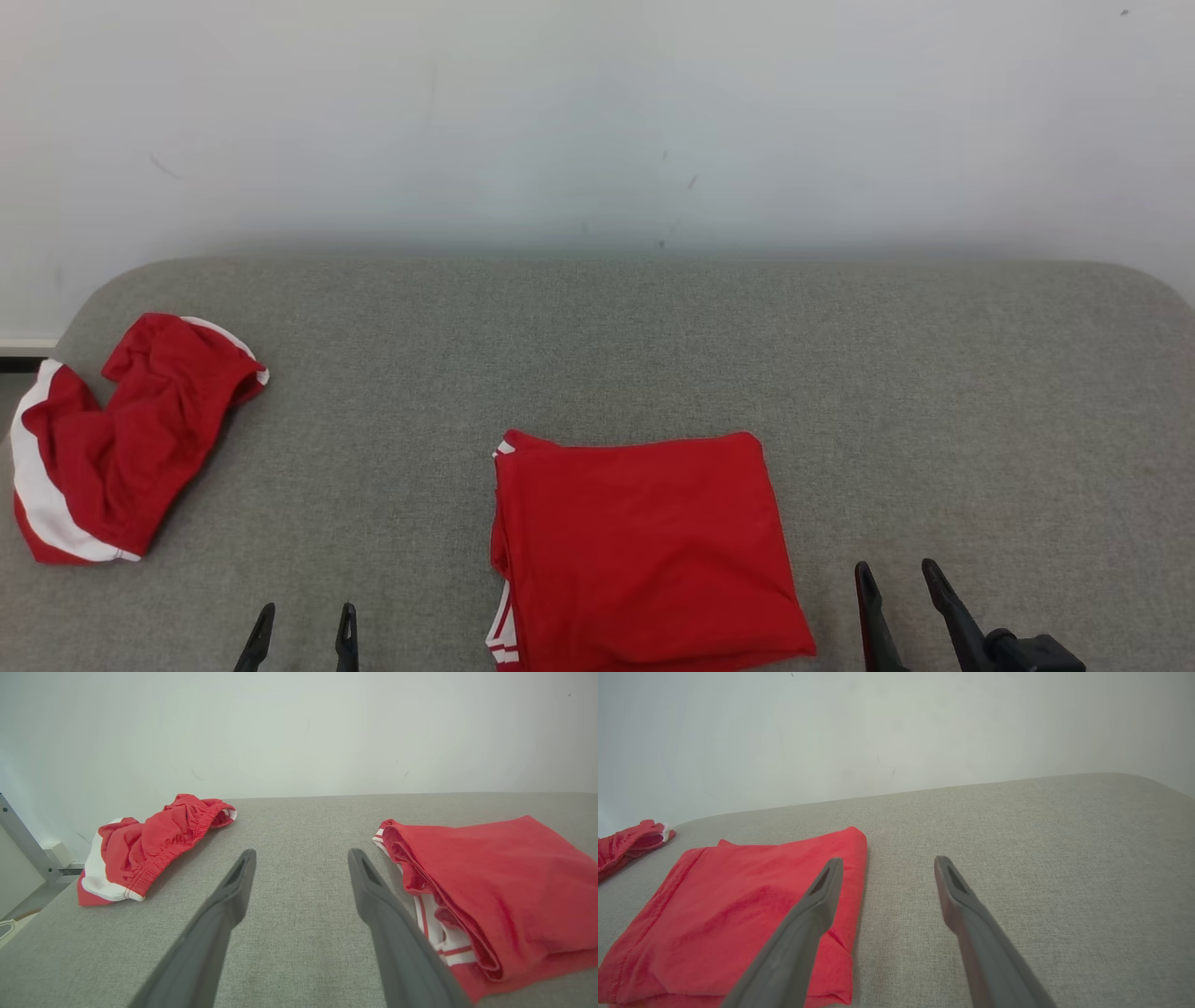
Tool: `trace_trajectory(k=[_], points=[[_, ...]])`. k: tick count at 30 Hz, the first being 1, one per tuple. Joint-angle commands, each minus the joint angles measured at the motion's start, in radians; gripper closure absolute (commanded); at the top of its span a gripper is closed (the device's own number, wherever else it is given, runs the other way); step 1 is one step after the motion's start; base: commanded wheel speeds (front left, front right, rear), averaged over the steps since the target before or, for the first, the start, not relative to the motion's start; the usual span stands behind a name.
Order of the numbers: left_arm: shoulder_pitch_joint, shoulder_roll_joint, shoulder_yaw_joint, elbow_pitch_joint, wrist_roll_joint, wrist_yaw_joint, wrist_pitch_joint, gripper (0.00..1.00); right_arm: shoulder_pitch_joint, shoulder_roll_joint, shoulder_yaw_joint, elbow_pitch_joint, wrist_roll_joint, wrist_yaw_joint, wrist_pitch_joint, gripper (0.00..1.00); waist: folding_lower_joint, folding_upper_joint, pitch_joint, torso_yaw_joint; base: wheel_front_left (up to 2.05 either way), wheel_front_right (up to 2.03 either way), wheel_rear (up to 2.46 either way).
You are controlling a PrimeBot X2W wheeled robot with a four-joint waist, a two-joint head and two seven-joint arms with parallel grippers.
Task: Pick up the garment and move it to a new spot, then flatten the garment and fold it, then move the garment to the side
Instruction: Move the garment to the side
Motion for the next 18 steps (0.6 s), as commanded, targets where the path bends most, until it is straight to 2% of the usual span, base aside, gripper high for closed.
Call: trace_trajectory(k=[1, 9, 18], points=[[0.014, 0.001, 0.000, 0.000, -0.002, 0.002, -0.003, 0.00, -0.008, 0.002, 0.003, -0.001, 0.007, -0.002, -0.004, 0.00, 0.0000, 0.0000, 0.000, 0.001, 0.00, 0.00, 0.00], [0.009, 0.000, -0.002, -0.001, -0.008, 0.002, -0.004, 0.00, -0.086, 0.001, 0.042, 0.056, 0.028, -0.002, -0.004, 0.00, 0.0000, 0.0000, 0.009, 0.004, 0.00, 0.00, 0.00], [-0.025, -0.001, -0.028, 0.017, -0.009, -0.003, -0.003, 0.00, -0.321, 0.001, 0.066, 0.292, 0.019, -0.002, -0.004, 0.00, 0.0000, 0.0000, 0.016, 0.050, 0.00, 0.00, 0.00]])
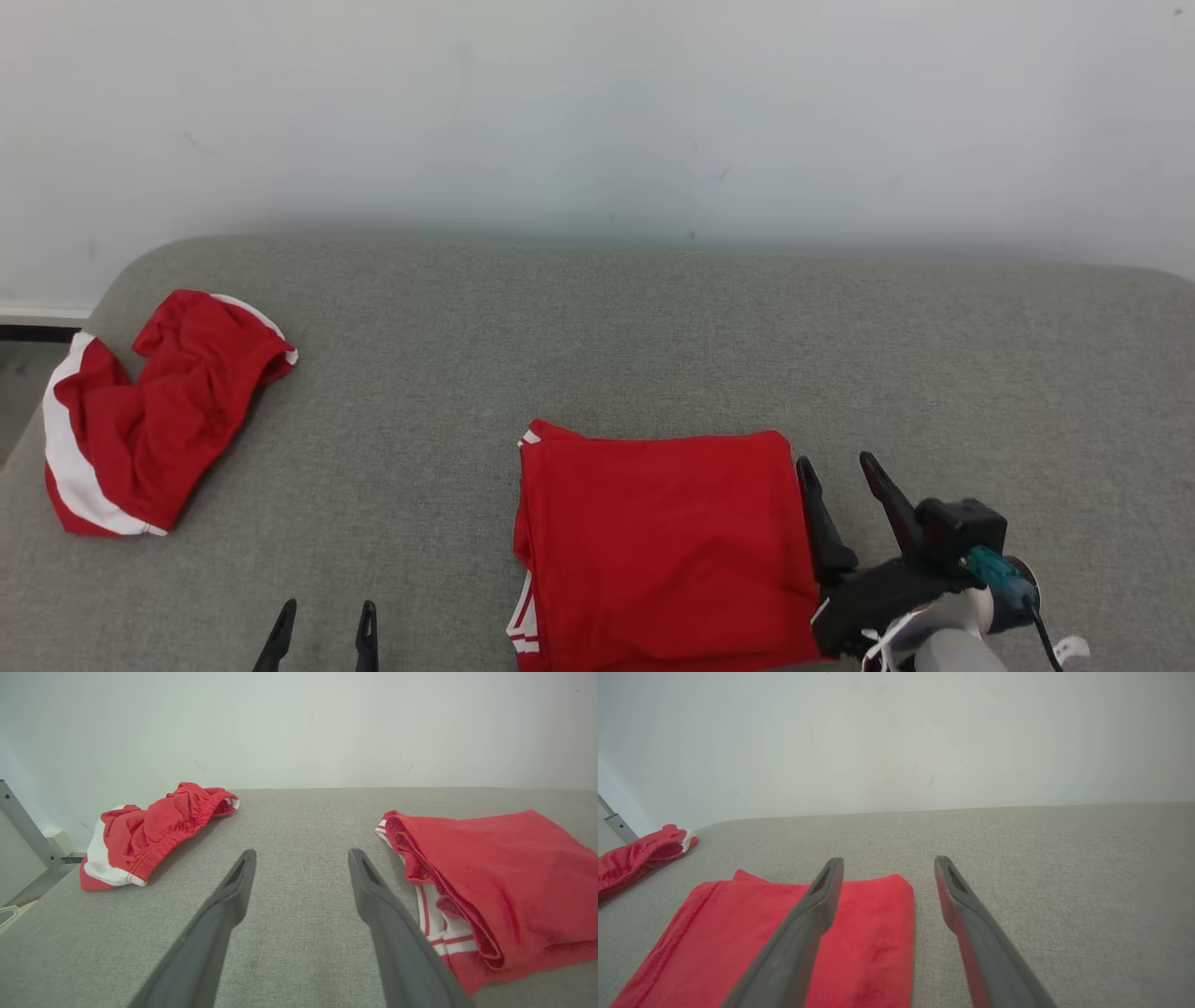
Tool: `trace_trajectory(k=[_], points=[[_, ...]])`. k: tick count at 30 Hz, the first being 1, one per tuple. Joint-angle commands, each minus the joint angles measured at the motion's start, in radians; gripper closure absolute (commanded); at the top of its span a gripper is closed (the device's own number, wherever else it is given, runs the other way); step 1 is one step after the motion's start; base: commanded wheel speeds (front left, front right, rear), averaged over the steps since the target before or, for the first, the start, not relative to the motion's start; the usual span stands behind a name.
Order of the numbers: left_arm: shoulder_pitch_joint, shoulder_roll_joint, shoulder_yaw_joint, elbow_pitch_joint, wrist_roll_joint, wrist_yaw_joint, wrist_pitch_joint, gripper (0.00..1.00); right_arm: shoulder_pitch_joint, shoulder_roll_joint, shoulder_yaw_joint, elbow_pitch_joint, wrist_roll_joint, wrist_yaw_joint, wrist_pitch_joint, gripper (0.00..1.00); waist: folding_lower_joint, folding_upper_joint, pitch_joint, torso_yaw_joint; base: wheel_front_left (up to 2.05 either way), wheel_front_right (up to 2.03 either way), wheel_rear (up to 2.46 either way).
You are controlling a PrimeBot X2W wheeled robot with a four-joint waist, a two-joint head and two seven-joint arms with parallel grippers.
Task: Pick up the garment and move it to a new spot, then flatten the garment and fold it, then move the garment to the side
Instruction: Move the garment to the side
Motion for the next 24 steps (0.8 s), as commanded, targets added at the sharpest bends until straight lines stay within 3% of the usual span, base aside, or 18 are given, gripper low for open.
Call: trace_trajectory(k=[1, 12, 20, 24], points=[[-0.017, 0.000, -0.001, 0.004, 0.000, -0.003, -0.003, 0.00, -0.018, 0.000, 0.000, 0.016, 0.004, -0.002, -0.004, 0.00, -0.0002, -0.0001, 0.002, 0.012, 0.00, 0.00, 0.00], [-0.037, -0.001, -0.038, 0.024, -0.014, -0.006, -0.003, 0.00, -0.262, 0.000, 0.007, 0.495, 0.032, -0.002, 0.018, 0.00, -0.0002, -0.0001, 0.011, 0.058, 0.00, 0.00, 0.00], [-0.046, -0.001, -0.033, 0.029, -0.024, -0.007, -0.003, 0.00, -0.289, 0.000, 0.081, 0.639, 0.116, -0.002, 0.050, 0.00, -0.0002, -0.0001, 0.029, 0.060, 0.00, 0.00, 0.00], [-0.059, -0.001, -0.032, 0.031, -0.027, -0.008, -0.003, 0.00, -0.256, 0.004, 0.171, 0.619, 0.227, -0.002, 0.077, 0.00, -0.0002, -0.0001, 0.036, 0.061, 0.00, 0.00, 0.00]])
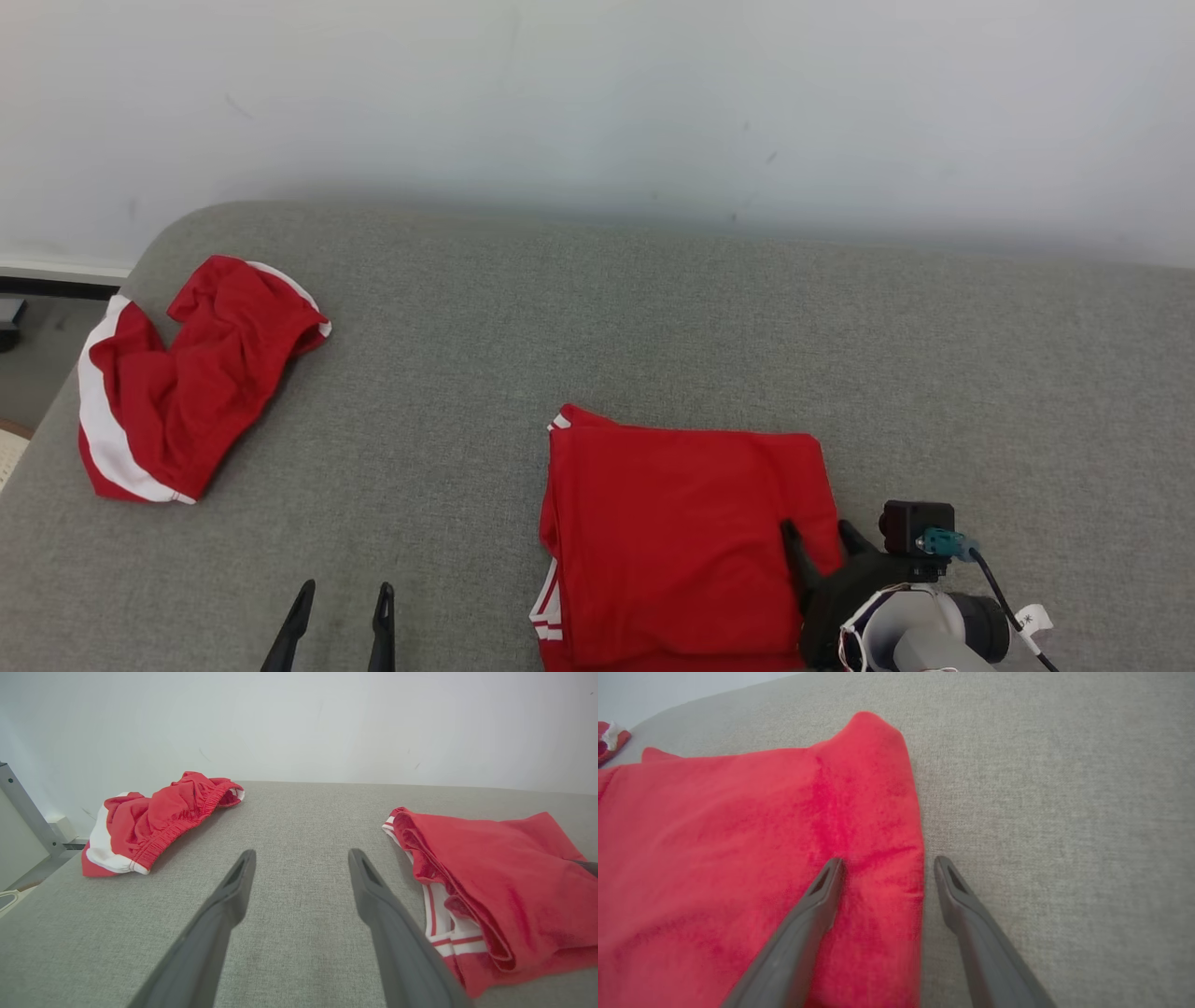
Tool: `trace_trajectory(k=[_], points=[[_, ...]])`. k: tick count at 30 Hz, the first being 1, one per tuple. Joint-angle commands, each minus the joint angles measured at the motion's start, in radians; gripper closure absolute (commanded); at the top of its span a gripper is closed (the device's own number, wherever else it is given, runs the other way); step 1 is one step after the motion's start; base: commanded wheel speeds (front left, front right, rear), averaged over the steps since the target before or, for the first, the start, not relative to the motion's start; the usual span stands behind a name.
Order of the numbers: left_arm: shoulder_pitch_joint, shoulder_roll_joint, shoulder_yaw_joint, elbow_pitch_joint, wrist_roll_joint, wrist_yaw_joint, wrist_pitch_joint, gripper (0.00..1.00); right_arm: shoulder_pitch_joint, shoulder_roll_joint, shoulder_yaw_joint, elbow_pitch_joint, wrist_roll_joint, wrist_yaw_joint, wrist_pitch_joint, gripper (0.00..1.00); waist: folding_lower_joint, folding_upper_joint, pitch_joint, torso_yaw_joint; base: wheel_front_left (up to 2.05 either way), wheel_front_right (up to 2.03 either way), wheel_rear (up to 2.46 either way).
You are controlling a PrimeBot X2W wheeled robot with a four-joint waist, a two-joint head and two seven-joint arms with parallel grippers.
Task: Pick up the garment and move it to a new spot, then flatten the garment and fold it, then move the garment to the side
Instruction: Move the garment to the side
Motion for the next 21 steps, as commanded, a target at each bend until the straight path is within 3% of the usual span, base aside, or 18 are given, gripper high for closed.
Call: trace_trajectory(k=[1, 2, 3, 4, 5, 11, 21], points=[[-0.016, 0.000, 0.003, 0.003, -0.005, -0.003, -0.003, 0.00, 0.037, 0.009, 0.027, 0.003, 0.022, 0.001, 0.017, 0.10, -0.0001, 0.0000, 0.002, -0.001, 0.00, 0.00, 0.00], [-0.015, -0.001, 0.004, 0.002, -0.006, -0.004, -0.003, 0.00, 0.042, 0.010, 0.051, -0.004, 0.045, 0.002, 0.022, 0.54, -0.0001, 0.0000, 0.003, -0.002, 0.00, 0.00, 0.00], [-0.015, -0.001, 0.005, 0.003, -0.008, -0.004, -0.003, 0.00, 0.043, 0.010, 0.070, -0.009, 0.064, 0.002, 0.026, 0.67, -0.0001, 0.0000, 0.004, -0.002, 0.00, 0.00, 0.00], [-0.018, -0.001, 0.005, 0.002, -0.010, -0.004, -0.003, 0.00, 0.043, 0.009, 0.086, -0.011, 0.079, 0.002, 0.021, 0.93, -0.0001, 0.0000, 0.005, -0.003, 0.00, 0.00, 0.00], [-0.020, -0.001, 0.005, 0.001, -0.012, -0.004, -0.003, 0.00, 0.039, 0.010, 0.100, -0.009, 0.089, 0.002, 0.014, 1.00, -0.0001, 0.0000, 0.007, -0.005, 0.00, 0.00, 0.00], [-0.035, -0.001, 0.010, -0.001, -0.017, -0.002, -0.003, 0.00, -0.087, 0.003, 0.108, 0.046, 0.052, 0.001, -0.040, 1.00, -0.0001, 0.0000, 0.027, -0.020, 0.00, 0.00, 0.00], [-0.075, -0.001, 0.013, -0.026, -0.040, 0.004, -0.003, 0.00, -0.288, -0.107, 0.106, 0.081, -0.048, 0.001, -0.064, 1.00, -0.0001, 0.0000, 0.103, -0.054, 0.00, 0.00, 0.00]])
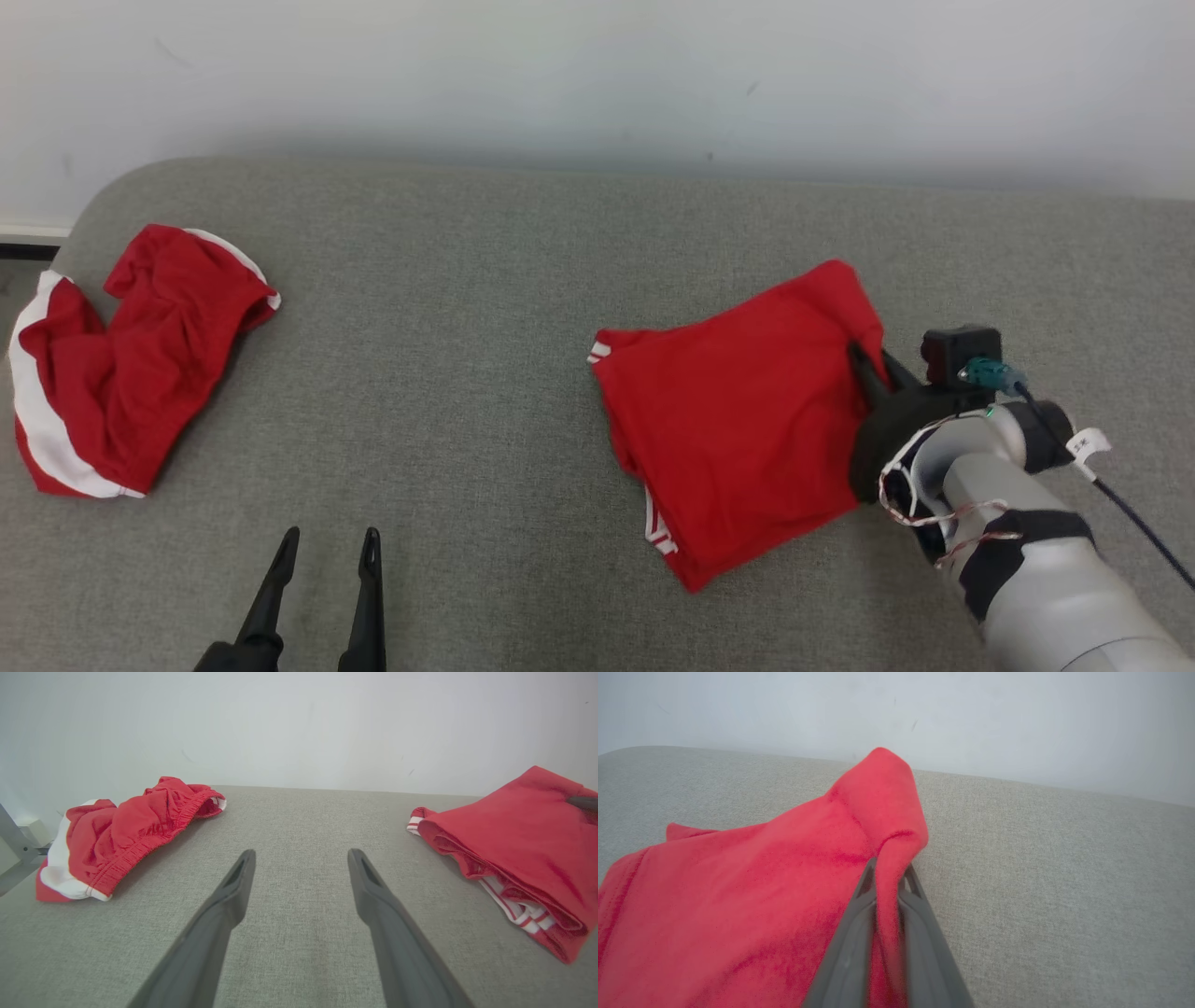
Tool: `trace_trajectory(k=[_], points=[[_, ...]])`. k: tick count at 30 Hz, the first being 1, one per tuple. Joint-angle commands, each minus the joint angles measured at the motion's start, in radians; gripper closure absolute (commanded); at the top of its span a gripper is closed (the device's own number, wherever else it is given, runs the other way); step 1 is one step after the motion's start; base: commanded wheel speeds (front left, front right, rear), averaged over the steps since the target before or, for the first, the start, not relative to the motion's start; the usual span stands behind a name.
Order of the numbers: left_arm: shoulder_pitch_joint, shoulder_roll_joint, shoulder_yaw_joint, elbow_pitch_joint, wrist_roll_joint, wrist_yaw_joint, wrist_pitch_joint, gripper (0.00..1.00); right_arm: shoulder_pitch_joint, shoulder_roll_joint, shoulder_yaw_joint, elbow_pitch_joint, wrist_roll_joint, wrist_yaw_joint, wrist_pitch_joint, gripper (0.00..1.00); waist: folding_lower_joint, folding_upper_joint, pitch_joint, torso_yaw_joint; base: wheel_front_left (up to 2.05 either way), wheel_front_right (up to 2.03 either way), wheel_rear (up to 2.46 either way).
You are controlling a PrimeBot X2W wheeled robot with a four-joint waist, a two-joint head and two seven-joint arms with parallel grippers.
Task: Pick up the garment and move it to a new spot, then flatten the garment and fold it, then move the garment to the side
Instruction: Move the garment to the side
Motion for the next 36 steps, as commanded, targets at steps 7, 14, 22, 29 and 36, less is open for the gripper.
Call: trace_trajectory(k=[7, 14, 22, 29, 36], points=[[-0.065, -0.001, -0.008, -0.041, -0.013, 0.001, -0.003, 0.00, -0.151, -0.130, 0.033, 0.012, -0.061, 0.000, 0.028, 1.00, -0.0001, -0.0001, 0.120, -0.043, 0.00, 0.00, 0.00], [-0.138, 0.000, -0.023, -0.094, 0.016, -0.004, -0.003, 0.00, -0.262, -0.277, 0.077, 0.018, -0.113, 0.000, 0.074, 1.00, -0.0001, -0.0001, 0.204, -0.055, 0.00, 0.00, 0.00], [-0.183, 0.006, -0.031, -0.150, 0.030, -0.006, -0.003, 0.00, -0.345, -0.398, 0.142, 0.003, -0.149, 0.000, 0.134, 1.00, -0.0001, -0.0001, 0.257, -0.078, 0.00, 0.00, 0.00], [-0.206, 0.012, -0.049, -0.177, 0.033, -0.007, -0.003, 0.00, -0.406, -0.496, 0.192, -0.019, -0.163, 0.000, 0.175, 1.00, -0.0001, -0.0001, 0.293, -0.077, 0.00, 0.00, 0.00], [-0.220, 0.023, -0.056, -0.197, 0.023, -0.008, -0.003, 0.00, -0.452, -0.583, 0.232, -0.038, -0.169, 0.000, 0.221, 1.00, -0.0001, -0.0001, 0.316, -0.065, 0.00, 0.00, 0.00]])
